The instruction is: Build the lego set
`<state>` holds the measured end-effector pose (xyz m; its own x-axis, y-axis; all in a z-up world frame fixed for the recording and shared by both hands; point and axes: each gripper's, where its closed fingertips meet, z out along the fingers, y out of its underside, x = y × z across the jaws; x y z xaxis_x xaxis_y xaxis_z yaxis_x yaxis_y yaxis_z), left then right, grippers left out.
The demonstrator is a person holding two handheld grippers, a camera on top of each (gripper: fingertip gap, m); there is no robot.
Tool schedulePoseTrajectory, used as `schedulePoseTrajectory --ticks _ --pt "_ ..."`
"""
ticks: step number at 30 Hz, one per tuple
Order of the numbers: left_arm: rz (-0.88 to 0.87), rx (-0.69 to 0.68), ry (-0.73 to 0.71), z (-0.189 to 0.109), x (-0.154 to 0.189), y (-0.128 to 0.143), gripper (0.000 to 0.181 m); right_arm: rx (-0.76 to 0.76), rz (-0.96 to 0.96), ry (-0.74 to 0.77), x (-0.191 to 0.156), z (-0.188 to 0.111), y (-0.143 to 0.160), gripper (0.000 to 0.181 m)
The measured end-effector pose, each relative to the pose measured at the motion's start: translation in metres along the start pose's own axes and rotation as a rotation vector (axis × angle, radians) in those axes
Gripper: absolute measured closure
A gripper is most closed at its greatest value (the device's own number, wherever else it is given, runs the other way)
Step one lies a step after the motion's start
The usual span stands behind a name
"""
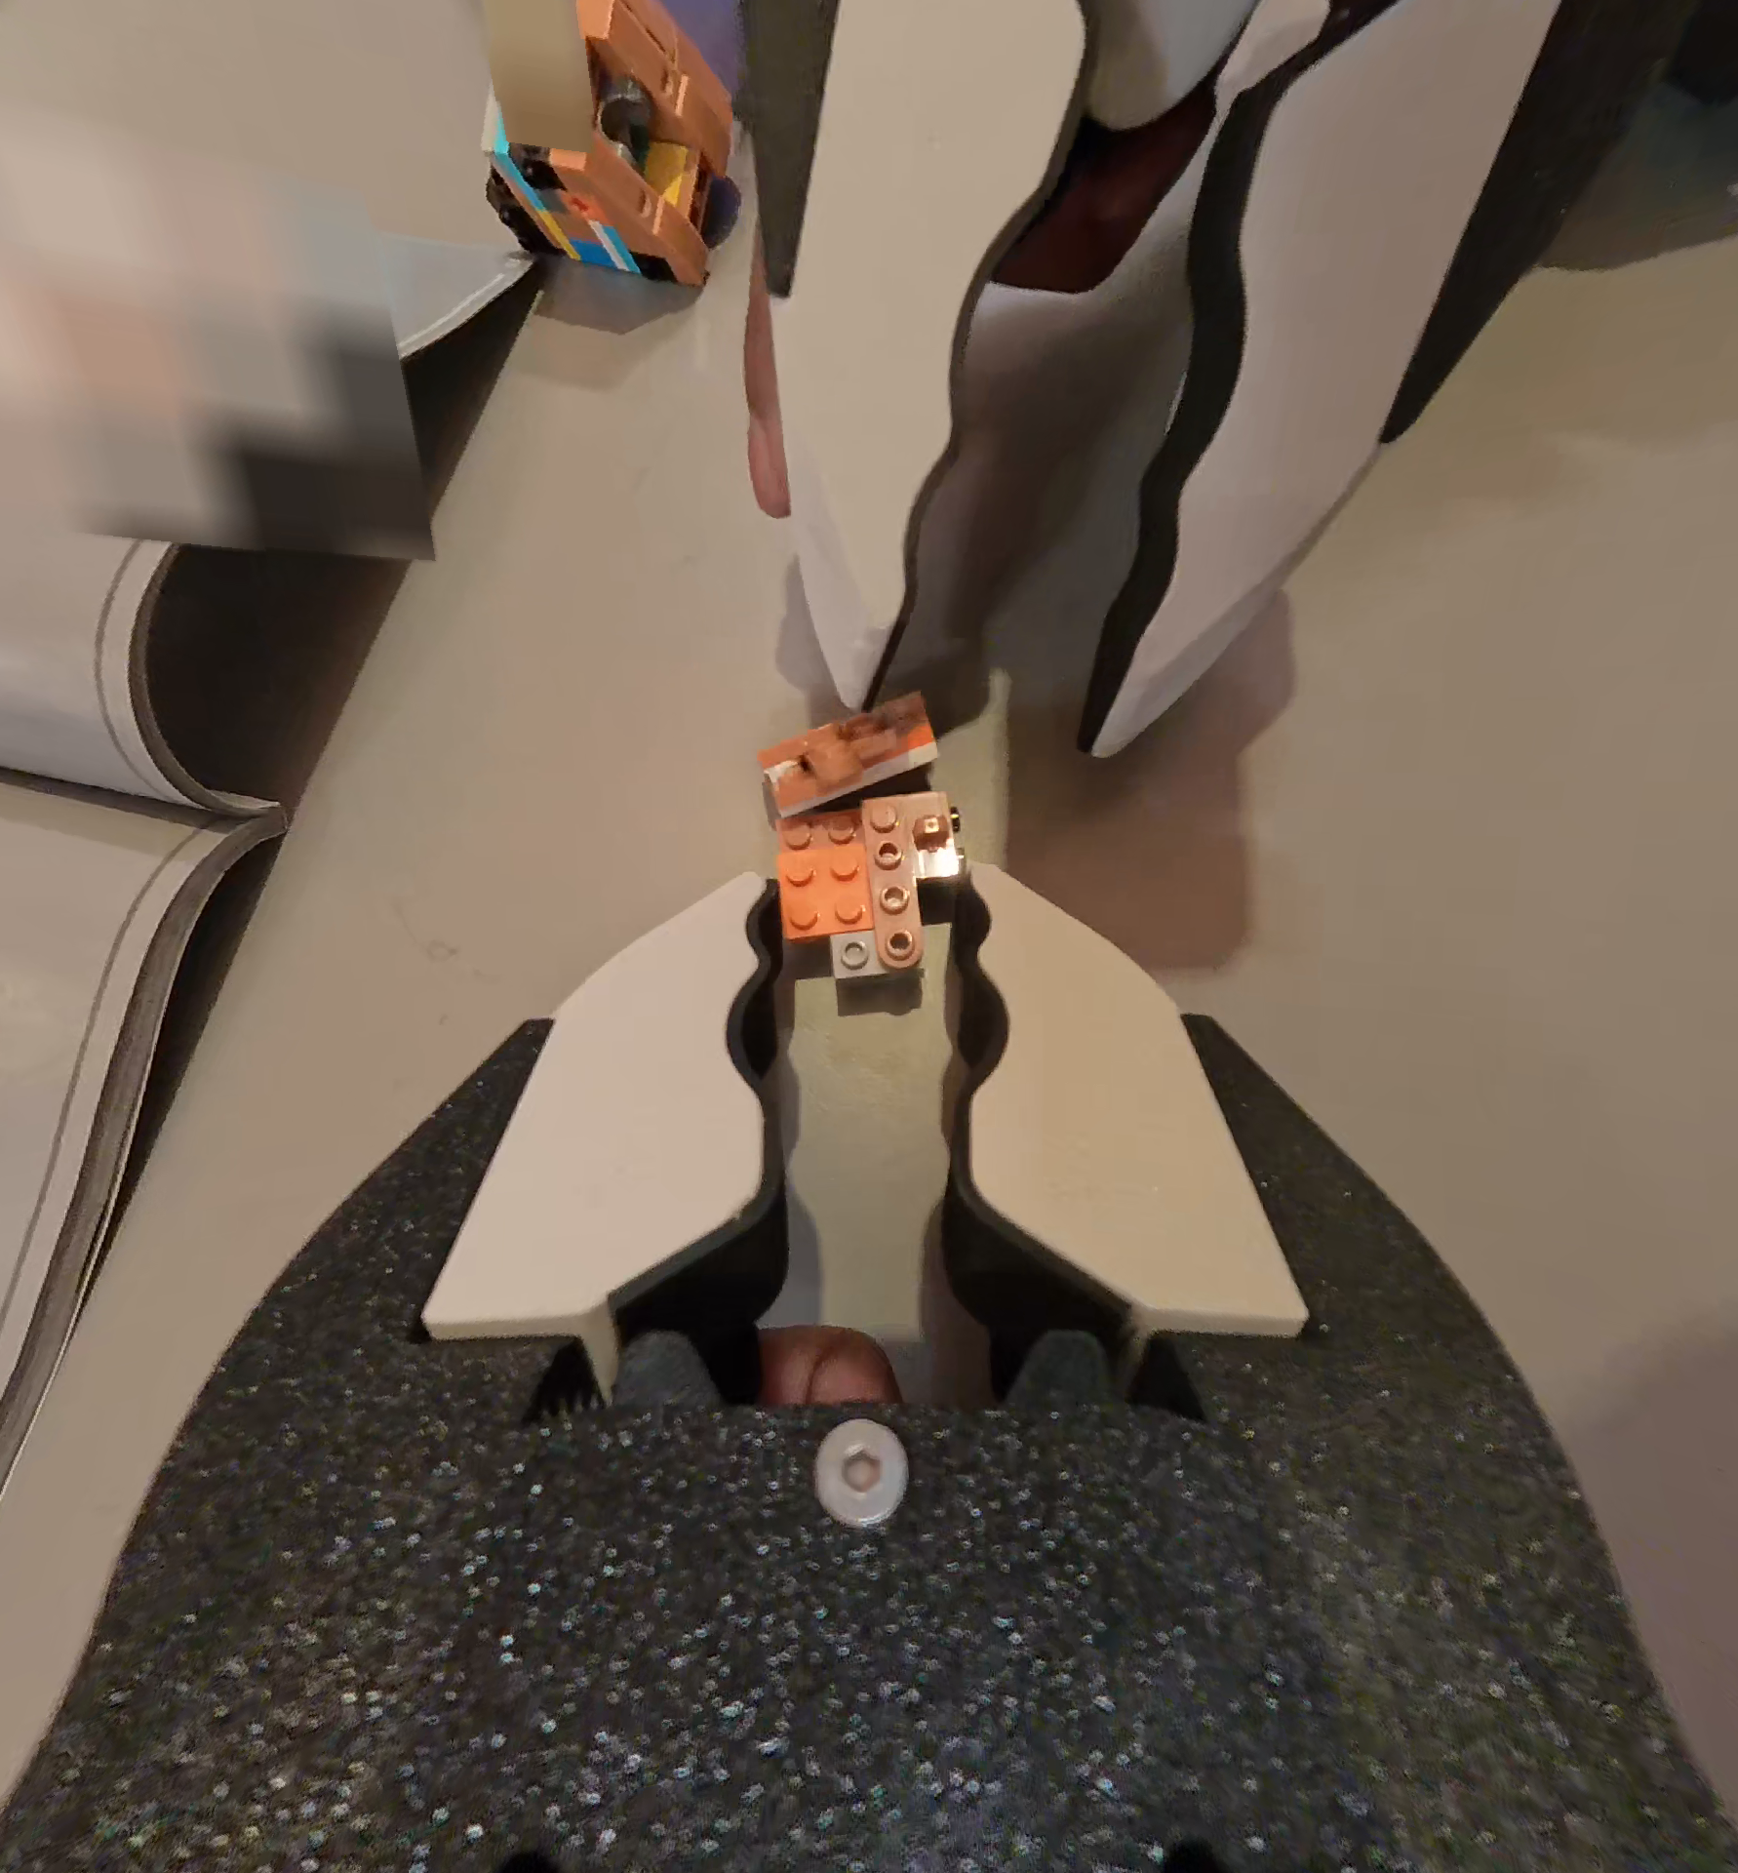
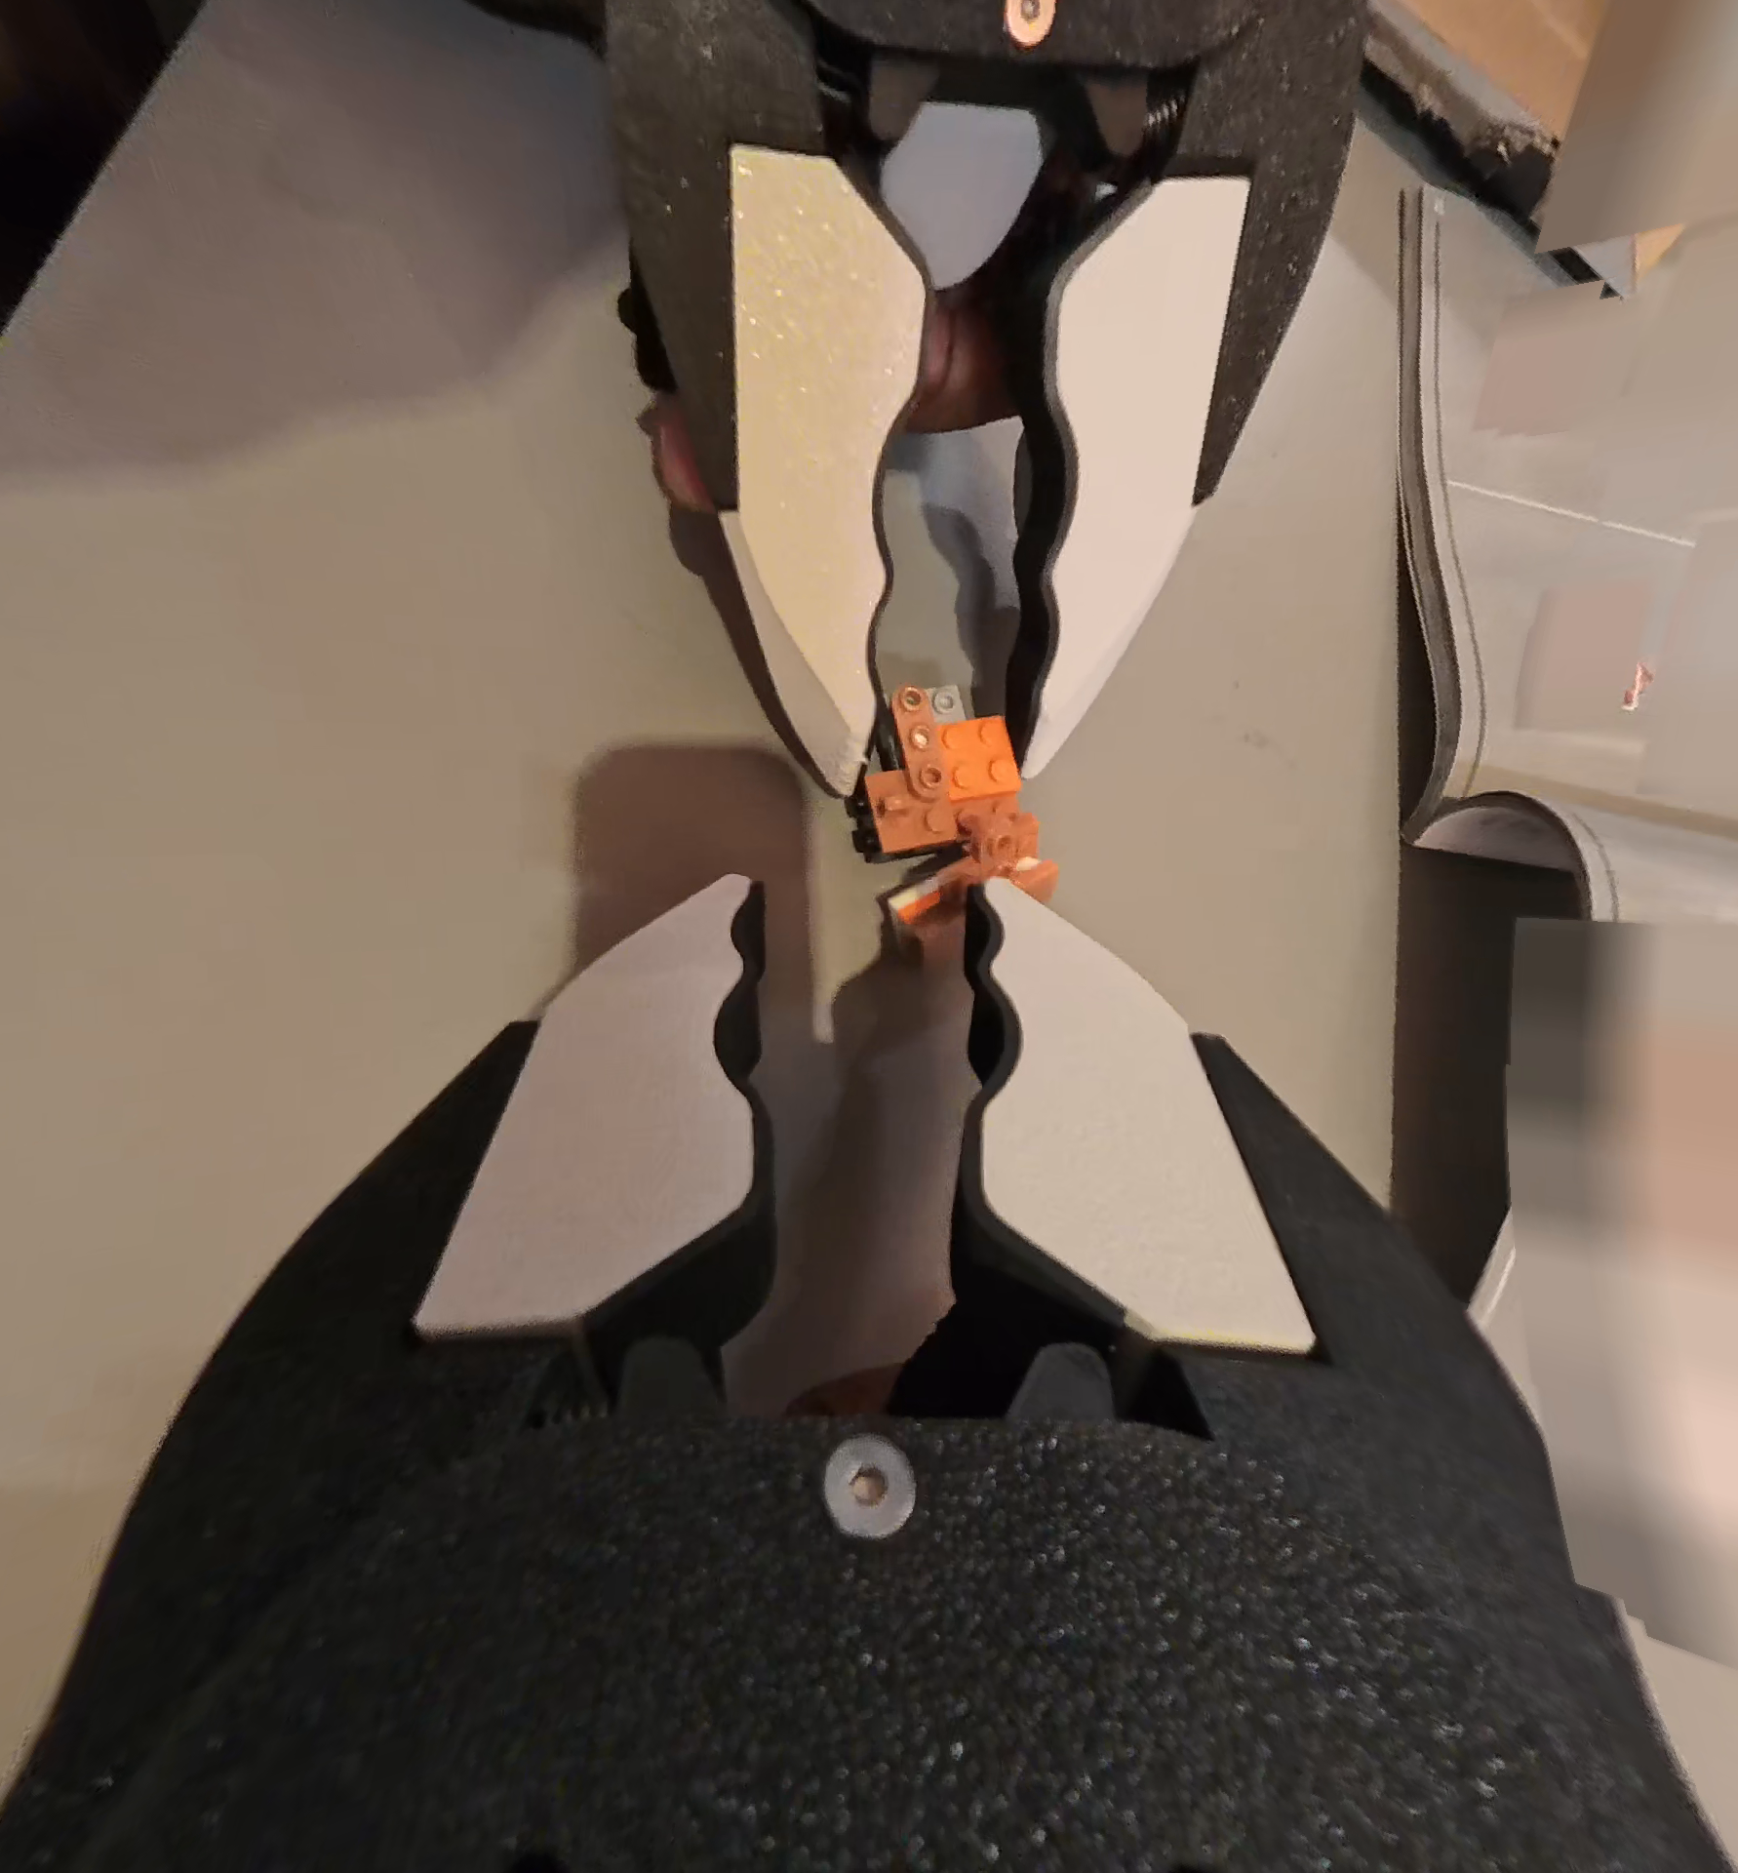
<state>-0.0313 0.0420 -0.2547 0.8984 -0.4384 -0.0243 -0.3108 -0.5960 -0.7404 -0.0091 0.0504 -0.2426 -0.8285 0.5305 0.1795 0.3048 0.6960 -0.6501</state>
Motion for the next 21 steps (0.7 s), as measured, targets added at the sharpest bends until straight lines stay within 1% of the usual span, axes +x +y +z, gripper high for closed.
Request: schedulePoseTrajectory --ticks 3,7,10,12,14,21 --pt "0.002 -0.003 0.004 0.000 0.001 0.000 0.149 -0.003 0.026 0.024 0.012 -0.001 0.008 0.143" --pt "0.013 -0.016 0.011 0.002 0.003 0.002 0.149 -0.029 0.021 -0.003 0.022 0.010 0.019 0.139" --pt "0.021 -0.025 0.012 0.003 0.003 0.003 0.149 -0.010 -0.001 -0.071 0.020 0.014 0.012 0.138" --pt "0.022 -0.022 0.010 0.003 0.003 0.002 0.149 0.002 -0.012 -0.096 0.020 0.015 0.007 0.143" --pt "0.022 -0.017 0.006 0.002 0.001 0.002 0.149 0.005 -0.013 -0.096 0.021 0.017 0.006 0.147" --pt "0.025 -0.004 -0.004 0.001 0.000 0.000 0.149 -0.004 0.032 -0.067 0.017 0.016 0.005 0.147"
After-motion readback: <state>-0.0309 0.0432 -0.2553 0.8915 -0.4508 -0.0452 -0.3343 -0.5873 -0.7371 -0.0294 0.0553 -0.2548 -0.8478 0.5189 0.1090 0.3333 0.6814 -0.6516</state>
